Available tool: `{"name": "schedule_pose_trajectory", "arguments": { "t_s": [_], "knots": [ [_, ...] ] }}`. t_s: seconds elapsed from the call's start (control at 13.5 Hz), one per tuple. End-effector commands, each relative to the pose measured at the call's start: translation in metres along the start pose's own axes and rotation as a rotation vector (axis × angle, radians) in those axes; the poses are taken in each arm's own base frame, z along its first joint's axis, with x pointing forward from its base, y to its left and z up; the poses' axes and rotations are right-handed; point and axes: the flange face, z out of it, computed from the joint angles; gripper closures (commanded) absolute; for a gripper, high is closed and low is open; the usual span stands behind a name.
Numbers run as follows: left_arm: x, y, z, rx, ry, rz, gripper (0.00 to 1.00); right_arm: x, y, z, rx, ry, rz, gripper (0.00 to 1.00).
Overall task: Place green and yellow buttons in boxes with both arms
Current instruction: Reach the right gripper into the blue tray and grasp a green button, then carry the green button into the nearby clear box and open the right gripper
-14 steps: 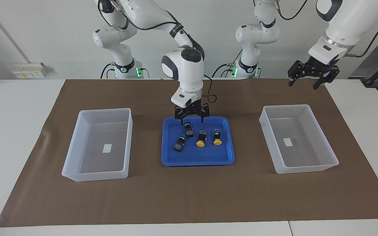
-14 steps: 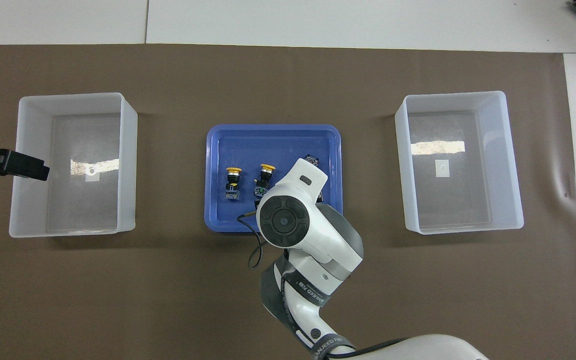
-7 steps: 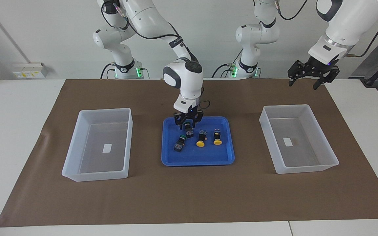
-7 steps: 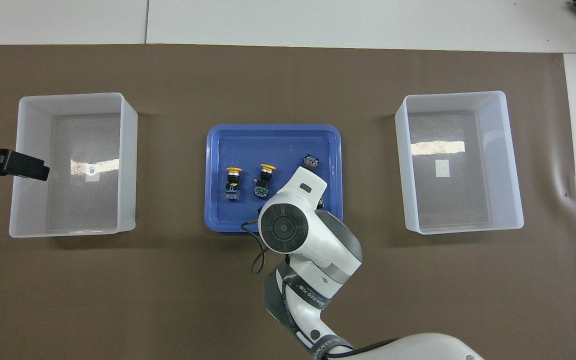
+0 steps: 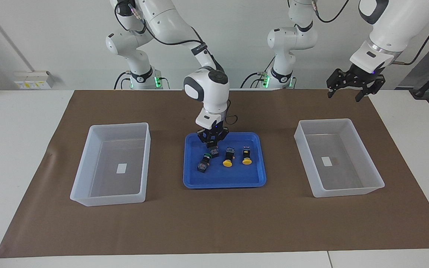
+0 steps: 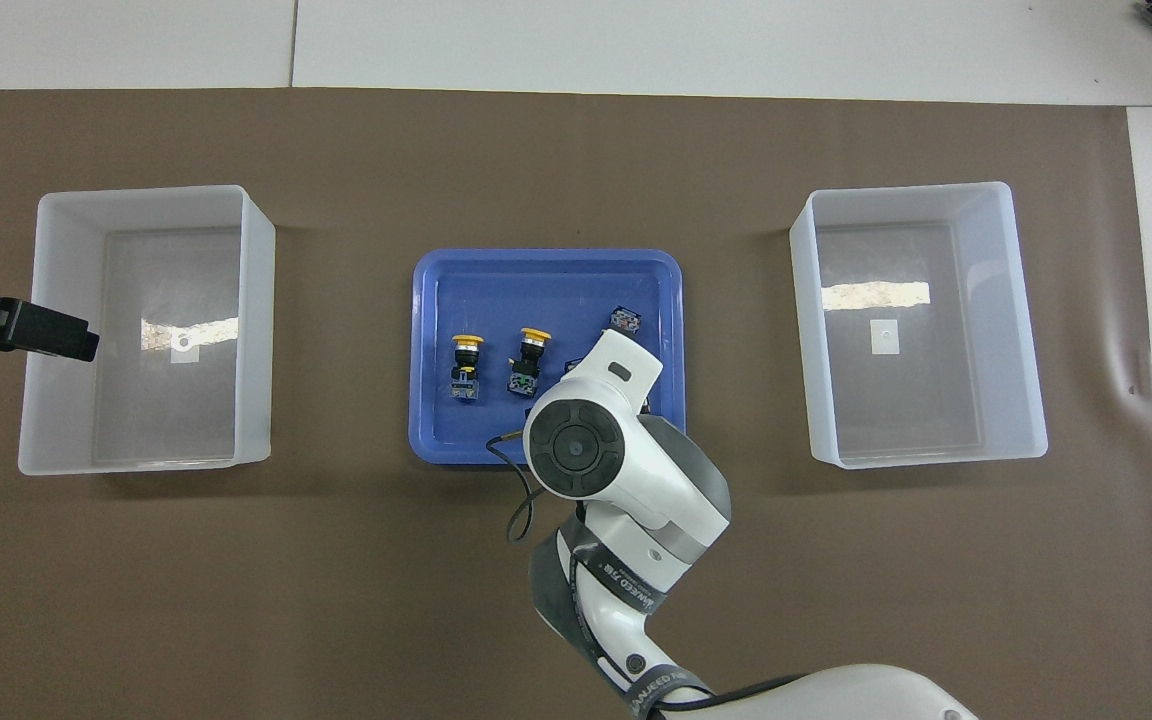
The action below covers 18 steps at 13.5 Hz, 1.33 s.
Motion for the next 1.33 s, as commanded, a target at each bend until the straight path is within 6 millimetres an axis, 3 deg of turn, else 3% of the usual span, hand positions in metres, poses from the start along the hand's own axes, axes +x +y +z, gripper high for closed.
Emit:
{"name": "schedule_pose_trajectory", "arguments": {
  "t_s": [0.0,0.15,0.3,0.59,0.74,0.96,1.26],
  "knots": [
    [-0.009,-0.001,-0.002,-0.008,0.001,0.006,0.0,0.017,0.045,-0.07,0.023,-0.012,0.103,1.0],
    [-0.009,-0.001,-0.001,-0.008,-0.001,0.006,0.0,0.028,0.099,-0.099,0.0,-0.034,0.078,1.0],
    [-0.009,-0.001,-0.002,-0.008,0.001,0.005,0.0,0.047,0.171,-0.104,-0.012,-0.042,0.054,1.0],
    [-0.009,-0.001,-0.001,-0.008,-0.001,0.006,0.0,0.067,0.301,-0.079,0.019,-0.056,-0.008,1.0],
    [-0.01,0.0,-0.001,-0.009,-0.007,0.008,0.0,0.061,0.363,-0.057,0.035,-0.059,-0.062,1.0],
    [-0.007,0.012,-0.001,-0.007,-0.001,0.025,0.0,0.042,0.395,-0.017,0.039,-0.076,-0.069,1.0],
    [0.001,0.032,0.005,0.002,0.05,0.063,0.0,0.026,0.404,0.014,0.037,-0.063,-0.052,1.0]
  ]
}}
